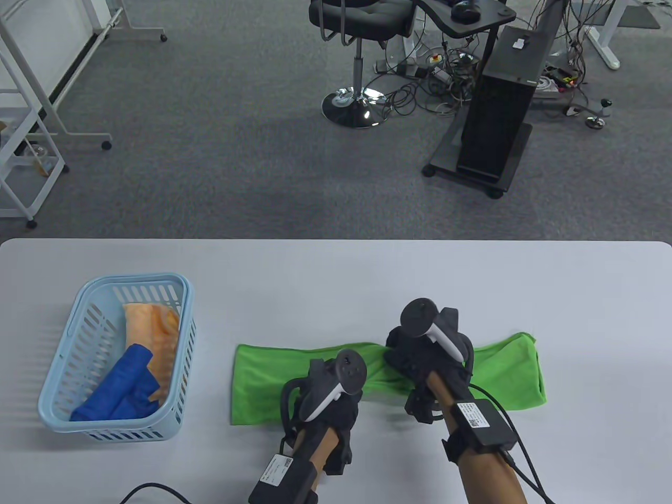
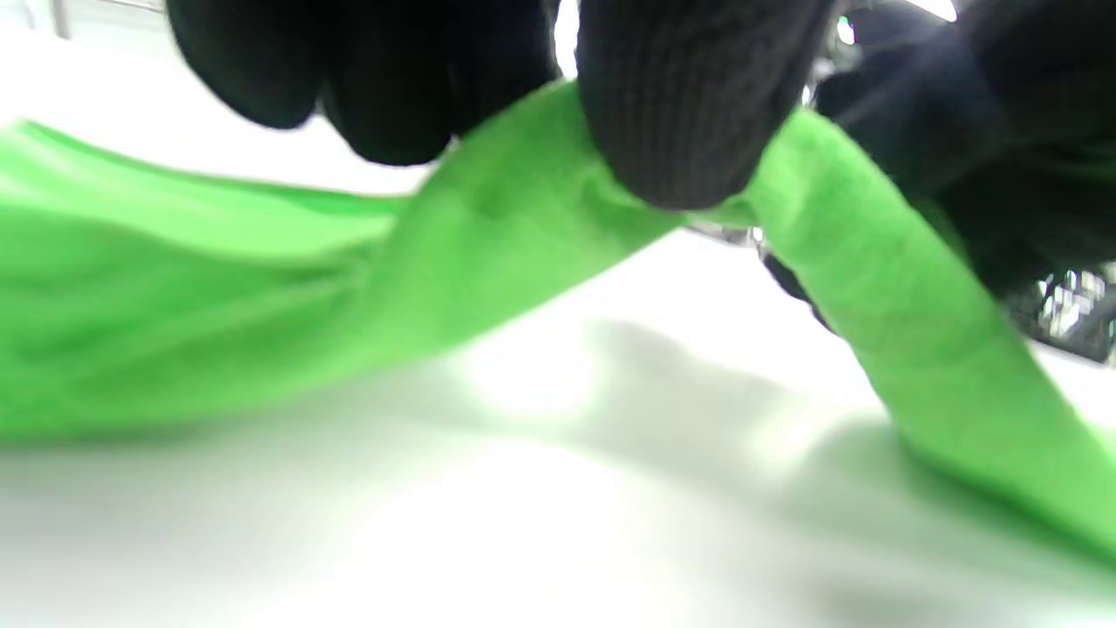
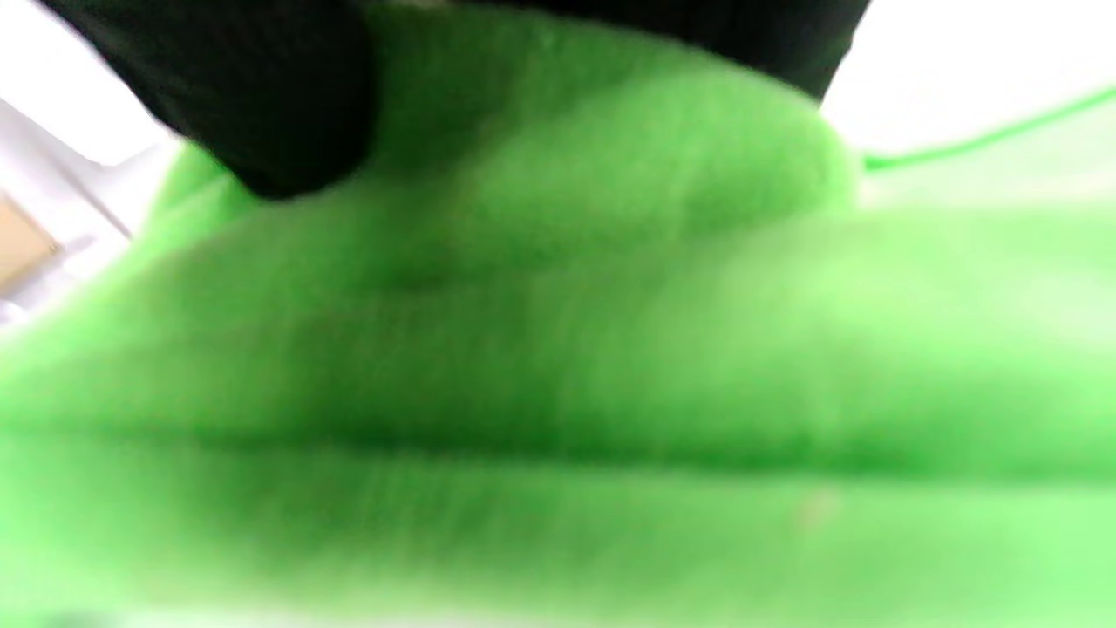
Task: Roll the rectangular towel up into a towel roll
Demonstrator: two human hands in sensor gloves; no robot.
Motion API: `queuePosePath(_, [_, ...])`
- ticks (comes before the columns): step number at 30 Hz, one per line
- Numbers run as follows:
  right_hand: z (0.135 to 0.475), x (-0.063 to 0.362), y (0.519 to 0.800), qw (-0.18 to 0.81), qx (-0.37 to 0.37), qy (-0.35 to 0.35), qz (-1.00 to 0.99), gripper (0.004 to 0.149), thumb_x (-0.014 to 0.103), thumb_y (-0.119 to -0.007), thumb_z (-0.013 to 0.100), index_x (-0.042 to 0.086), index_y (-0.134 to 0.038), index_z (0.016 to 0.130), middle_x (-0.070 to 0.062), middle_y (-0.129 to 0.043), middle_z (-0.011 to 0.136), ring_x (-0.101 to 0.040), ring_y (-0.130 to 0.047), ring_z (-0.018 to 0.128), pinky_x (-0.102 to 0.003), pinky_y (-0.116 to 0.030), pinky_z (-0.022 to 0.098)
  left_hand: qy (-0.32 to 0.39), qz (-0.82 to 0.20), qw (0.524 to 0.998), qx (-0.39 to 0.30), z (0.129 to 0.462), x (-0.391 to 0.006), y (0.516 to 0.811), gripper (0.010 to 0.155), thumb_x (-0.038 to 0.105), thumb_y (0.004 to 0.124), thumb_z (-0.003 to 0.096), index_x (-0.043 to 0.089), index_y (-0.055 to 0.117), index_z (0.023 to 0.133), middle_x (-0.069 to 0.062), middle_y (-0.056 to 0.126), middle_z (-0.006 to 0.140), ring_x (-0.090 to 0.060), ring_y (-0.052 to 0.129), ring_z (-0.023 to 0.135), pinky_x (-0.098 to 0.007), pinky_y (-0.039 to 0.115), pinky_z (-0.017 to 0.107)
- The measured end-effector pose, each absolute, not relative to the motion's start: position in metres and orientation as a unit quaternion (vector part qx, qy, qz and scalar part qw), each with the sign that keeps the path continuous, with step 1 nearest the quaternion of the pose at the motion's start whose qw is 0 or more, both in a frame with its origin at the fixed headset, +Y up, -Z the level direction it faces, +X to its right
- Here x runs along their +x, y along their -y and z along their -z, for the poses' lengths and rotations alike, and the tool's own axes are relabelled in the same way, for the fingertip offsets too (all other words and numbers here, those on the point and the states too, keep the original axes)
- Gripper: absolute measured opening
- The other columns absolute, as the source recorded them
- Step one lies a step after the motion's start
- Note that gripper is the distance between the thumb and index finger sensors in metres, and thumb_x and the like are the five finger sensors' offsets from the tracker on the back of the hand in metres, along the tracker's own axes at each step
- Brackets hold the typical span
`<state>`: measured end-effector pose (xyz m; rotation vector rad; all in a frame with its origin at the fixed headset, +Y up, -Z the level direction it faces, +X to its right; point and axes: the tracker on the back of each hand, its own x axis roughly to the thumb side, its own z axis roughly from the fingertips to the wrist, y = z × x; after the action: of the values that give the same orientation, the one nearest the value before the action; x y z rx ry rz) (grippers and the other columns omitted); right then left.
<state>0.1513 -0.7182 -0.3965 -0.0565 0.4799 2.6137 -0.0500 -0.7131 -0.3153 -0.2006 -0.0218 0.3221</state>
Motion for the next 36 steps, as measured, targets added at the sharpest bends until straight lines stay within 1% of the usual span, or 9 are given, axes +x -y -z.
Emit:
queuePosePath(6, [0.362, 0.158, 0.655, 0.337, 0.013, -0.149, -0.929, 0.078, 0.032, -0.084, 0.035, 0.024, -0.048, 0.103, 0.000, -0.080, 0.076, -0.020, -0.096, 0.057, -0.052, -0.070, 0.061, -0.025, -0.299, 0.953, -0.036, 0.318, -0.079, 0.673, 0.045, 0.031, 0.083, 0.0427, 0.036, 0.081, 0.087, -0.014, 0.074, 0.098, -0.040, 0.075, 0.087, -0.061, 0.065, 0.061])
queuePosePath(9, [0.350, 0.153, 0.636, 0.346, 0.000, -0.105, -0.932, 0.078, 0.033, -0.084, 0.035, 0.019, -0.048, 0.103, -0.001, -0.080, 0.074, -0.017, -0.098, 0.050, -0.049, -0.074, 0.058, -0.042, -0.328, 0.943, -0.036, 0.311, -0.087, 0.665, 0.056, 0.030, 0.079, 0.0445, 0.031, 0.068, 0.100, -0.016, 0.074, 0.098, -0.041, 0.077, 0.086, -0.061, 0.066, 0.061])
queuePosePath(12, [0.340, 0.144, 0.621, 0.342, -0.016, -0.068, -0.937, 0.077, 0.035, -0.084, 0.035, 0.017, -0.052, 0.102, -0.002, -0.080, 0.072, -0.015, -0.099, 0.046, -0.047, -0.077, 0.055, -0.036, -0.347, 0.936, -0.049, 0.300, -0.095, 0.660, 0.048, 0.032, 0.077, 0.0452, 0.023, 0.081, 0.093, -0.017, 0.079, 0.093, -0.042, 0.079, 0.083, -0.062, 0.066, 0.059])
queuePosePath(16, [0.335, 0.137, 0.613, 0.343, -0.042, -0.039, -0.937, 0.074, 0.036, -0.083, 0.034, 0.019, -0.055, 0.100, -0.001, -0.080, 0.073, -0.014, -0.101, 0.045, -0.045, -0.079, 0.054, -0.040, -0.398, 0.911, -0.097, 0.286, -0.104, 0.660, 0.057, 0.052, 0.071, 0.0448, 0.014, 0.099, 0.076, -0.020, 0.091, 0.082, -0.045, 0.087, 0.073, -0.063, 0.070, 0.053])
queuePosePath(20, [0.332, 0.136, 0.609, 0.367, -0.062, -0.028, -0.928, 0.072, 0.036, -0.083, 0.034, 0.019, -0.058, 0.099, -0.002, -0.079, 0.074, -0.013, -0.101, 0.044, -0.044, -0.080, 0.053, -0.028, -0.426, 0.893, -0.143, 0.279, -0.099, 0.657, 0.076, 0.063, 0.061, 0.0432, 0.009, 0.098, 0.082, -0.024, 0.088, 0.087, -0.048, 0.084, 0.075, -0.065, 0.067, 0.055])
queuePosePath(24, [0.326, 0.145, 0.603, 0.363, -0.072, -0.002, -0.929, 0.071, 0.036, -0.083, 0.034, 0.018, -0.059, 0.098, -0.002, -0.080, 0.074, -0.013, -0.102, 0.044, -0.045, -0.080, 0.053, -0.052, -0.433, 0.896, -0.082, 0.278, -0.107, 0.647, 0.074, 0.060, 0.063, 0.0440, 0.013, 0.080, 0.099, -0.026, 0.078, 0.096, -0.049, 0.078, 0.083, -0.066, 0.064, 0.057])
queuePosePath(30, [0.324, 0.161, 0.604, 0.434, -0.088, -0.015, -0.897, 0.070, 0.037, -0.082, 0.034, 0.018, -0.061, 0.098, -0.002, -0.080, 0.073, -0.010, -0.102, 0.043, -0.041, -0.082, 0.052, -0.017, -0.425, 0.893, -0.148, 0.276, -0.095, 0.645, 0.071, 0.058, 0.066, 0.0458, 0.009, 0.090, 0.090, -0.026, 0.081, 0.094, -0.050, 0.079, 0.081, -0.066, 0.064, 0.057])
queuePosePath(34, [0.320, 0.152, 0.604, 0.456, -0.063, -0.026, -0.887, 0.069, 0.038, -0.082, 0.034, 0.021, -0.061, 0.098, -0.003, -0.077, 0.075, -0.009, -0.102, 0.045, -0.040, -0.081, 0.053, 0.005, -0.460, 0.874, -0.157, 0.284, -0.071, 0.649, 0.086, 0.067, 0.066, 0.0421, 0.008, 0.072, 0.103, -0.027, 0.070, 0.101, -0.048, 0.076, 0.085, -0.065, 0.064, 0.058])
queuePosePath(36, [0.316, 0.149, 0.599, 0.455, -0.045, -0.039, -0.888, 0.072, 0.037, -0.082, 0.035, 0.025, -0.055, 0.101, -0.004, -0.074, 0.079, -0.010, -0.101, 0.050, -0.042, -0.079, 0.055, -0.006, -0.521, 0.848, -0.098, 0.288, -0.065, 0.643, 0.068, 0.054, 0.079, 0.0420, 0.012, 0.081, 0.096, -0.021, 0.081, 0.093, -0.042, 0.086, 0.078, -0.062, 0.070, 0.055])
